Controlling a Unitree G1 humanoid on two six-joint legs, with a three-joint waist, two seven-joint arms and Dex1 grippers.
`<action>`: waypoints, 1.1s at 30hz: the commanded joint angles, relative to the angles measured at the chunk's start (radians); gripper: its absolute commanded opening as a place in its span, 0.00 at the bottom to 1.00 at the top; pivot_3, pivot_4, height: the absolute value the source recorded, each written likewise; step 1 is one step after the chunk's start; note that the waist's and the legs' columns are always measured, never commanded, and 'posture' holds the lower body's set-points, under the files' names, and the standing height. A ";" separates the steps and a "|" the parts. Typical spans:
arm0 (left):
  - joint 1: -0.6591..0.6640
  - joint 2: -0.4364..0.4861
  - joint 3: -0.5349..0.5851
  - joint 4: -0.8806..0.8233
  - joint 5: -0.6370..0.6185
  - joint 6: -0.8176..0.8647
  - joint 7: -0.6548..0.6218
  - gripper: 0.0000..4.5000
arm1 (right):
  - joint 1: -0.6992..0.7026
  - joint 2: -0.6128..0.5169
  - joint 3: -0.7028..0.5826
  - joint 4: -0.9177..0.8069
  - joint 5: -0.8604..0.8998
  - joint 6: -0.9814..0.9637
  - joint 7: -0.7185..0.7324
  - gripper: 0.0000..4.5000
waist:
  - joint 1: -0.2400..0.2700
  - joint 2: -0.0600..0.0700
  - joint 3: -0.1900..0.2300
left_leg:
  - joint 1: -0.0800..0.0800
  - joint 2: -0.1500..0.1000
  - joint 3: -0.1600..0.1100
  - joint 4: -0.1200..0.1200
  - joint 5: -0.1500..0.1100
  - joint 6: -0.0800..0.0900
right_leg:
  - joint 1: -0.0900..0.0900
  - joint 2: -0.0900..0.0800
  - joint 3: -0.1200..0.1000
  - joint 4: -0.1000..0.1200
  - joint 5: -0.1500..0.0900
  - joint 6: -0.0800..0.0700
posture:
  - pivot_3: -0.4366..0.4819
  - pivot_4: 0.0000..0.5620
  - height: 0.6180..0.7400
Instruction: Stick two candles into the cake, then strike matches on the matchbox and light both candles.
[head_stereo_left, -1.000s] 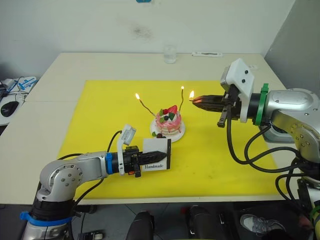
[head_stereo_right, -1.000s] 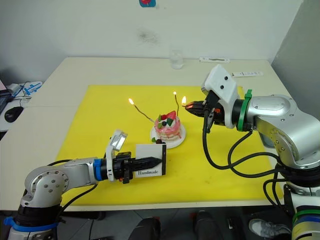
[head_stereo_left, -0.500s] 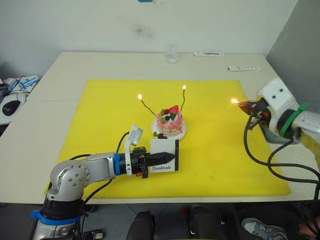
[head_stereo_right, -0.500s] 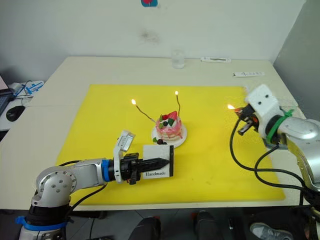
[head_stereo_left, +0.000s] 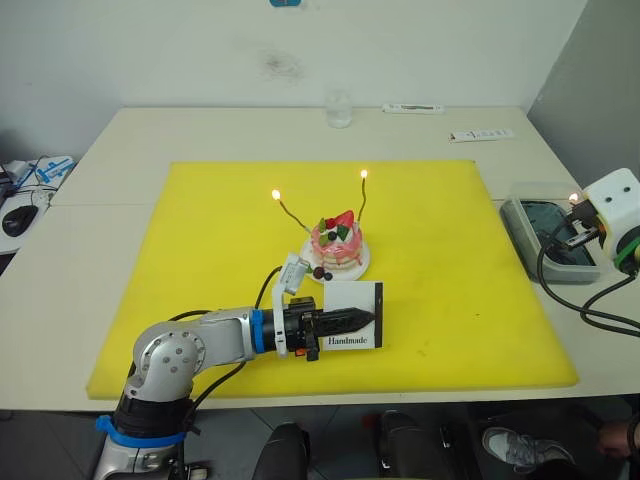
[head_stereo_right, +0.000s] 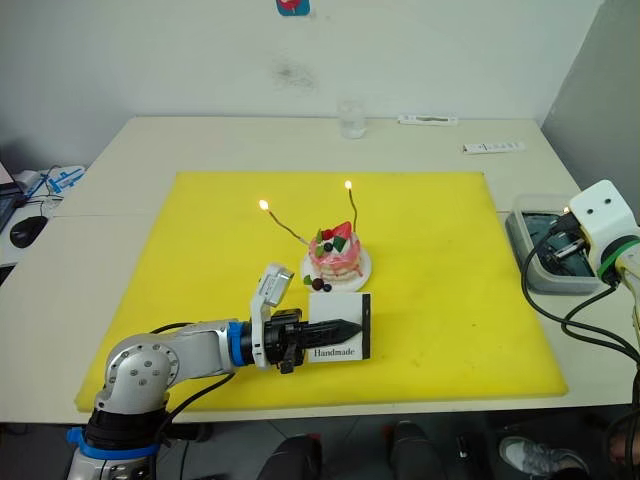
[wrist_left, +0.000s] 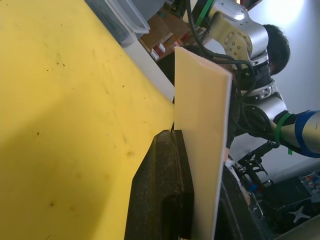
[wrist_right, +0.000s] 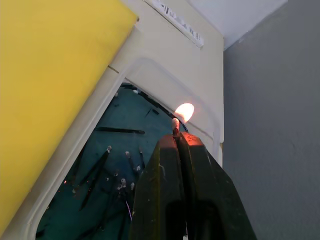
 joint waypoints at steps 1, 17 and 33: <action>-0.004 -0.014 -0.009 -0.026 0.001 -0.028 0.001 0.00 | -0.011 -0.012 -0.028 0.010 -0.035 -0.028 -0.020 0.05 | 0.001 0.000 0.000 | 0.000 0.000 0.000 0.000 0.000 0.000 | 0.000 0.000 0.000 0.000 0.000 0.000 | 0.48 0.27 1.00; 0.000 0.009 0.004 -0.017 0.012 -0.039 -0.001 0.00 | 0.056 0.012 -0.090 -0.103 -0.054 -0.093 -0.041 1.00 | 0.001 0.000 0.000 | 0.001 0.000 0.003 0.000 0.000 0.000 | 0.000 0.000 0.004 0.000 0.001 0.002 | 0.48 0.27 1.00; -0.049 -0.017 -0.007 0.061 0.072 0.077 0.244 0.00 | 0.225 -0.012 -0.148 -0.695 0.507 0.131 0.385 1.00 | 0.001 0.000 0.000 | 0.002 0.000 0.003 0.001 0.000 0.000 | 0.000 0.001 0.005 0.000 0.002 0.003 | 0.48 0.27 1.00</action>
